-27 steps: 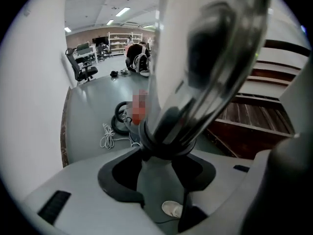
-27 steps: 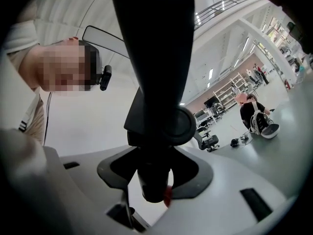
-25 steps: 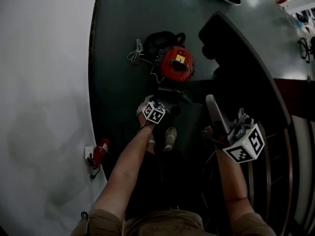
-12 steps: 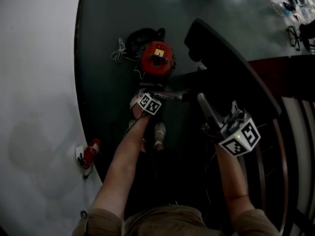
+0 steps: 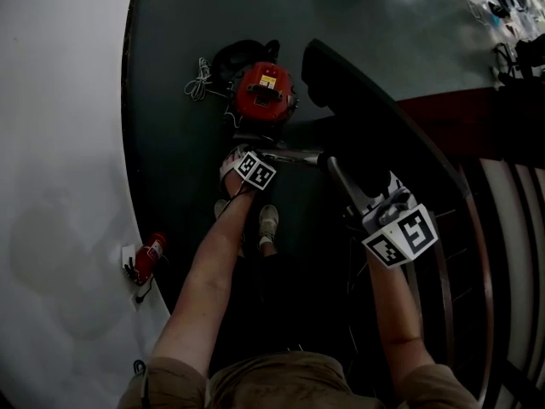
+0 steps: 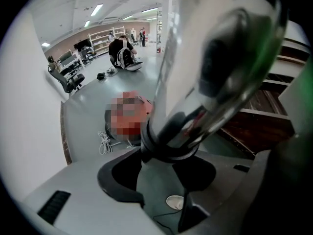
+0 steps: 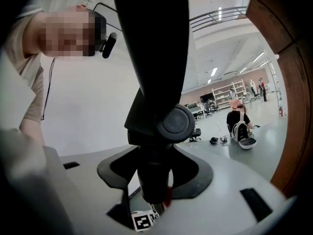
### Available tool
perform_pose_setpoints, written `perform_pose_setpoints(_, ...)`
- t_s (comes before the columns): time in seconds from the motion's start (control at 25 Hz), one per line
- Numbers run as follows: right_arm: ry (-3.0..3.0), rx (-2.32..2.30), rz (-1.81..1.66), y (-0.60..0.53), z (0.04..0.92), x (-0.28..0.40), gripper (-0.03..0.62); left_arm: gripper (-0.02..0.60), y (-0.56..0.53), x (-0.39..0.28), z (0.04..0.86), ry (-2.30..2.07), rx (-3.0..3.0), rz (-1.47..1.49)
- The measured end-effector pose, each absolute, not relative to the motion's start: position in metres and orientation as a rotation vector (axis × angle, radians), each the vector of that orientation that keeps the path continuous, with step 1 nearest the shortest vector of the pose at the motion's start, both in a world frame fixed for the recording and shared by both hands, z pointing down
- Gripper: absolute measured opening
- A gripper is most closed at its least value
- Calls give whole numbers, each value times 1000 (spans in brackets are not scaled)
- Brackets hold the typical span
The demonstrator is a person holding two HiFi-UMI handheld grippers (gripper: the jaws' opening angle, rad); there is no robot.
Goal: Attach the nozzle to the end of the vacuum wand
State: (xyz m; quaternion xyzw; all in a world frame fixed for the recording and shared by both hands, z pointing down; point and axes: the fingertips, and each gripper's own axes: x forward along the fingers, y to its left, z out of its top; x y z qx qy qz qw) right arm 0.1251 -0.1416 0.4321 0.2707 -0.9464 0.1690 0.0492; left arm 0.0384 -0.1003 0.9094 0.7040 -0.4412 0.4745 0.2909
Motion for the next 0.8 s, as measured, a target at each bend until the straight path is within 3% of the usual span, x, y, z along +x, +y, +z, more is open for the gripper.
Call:
perform_pose_setpoints(0.4, -2854, 903, 533, -142, 431, 124, 193, 195, -98, 46, 908, -1133, 1901, 1324)
perform_pose_setpoints(0.8, -2882, 1119, 321, -138, 429, 138, 193, 196, -107, 47, 906, -1106, 1950, 1296)
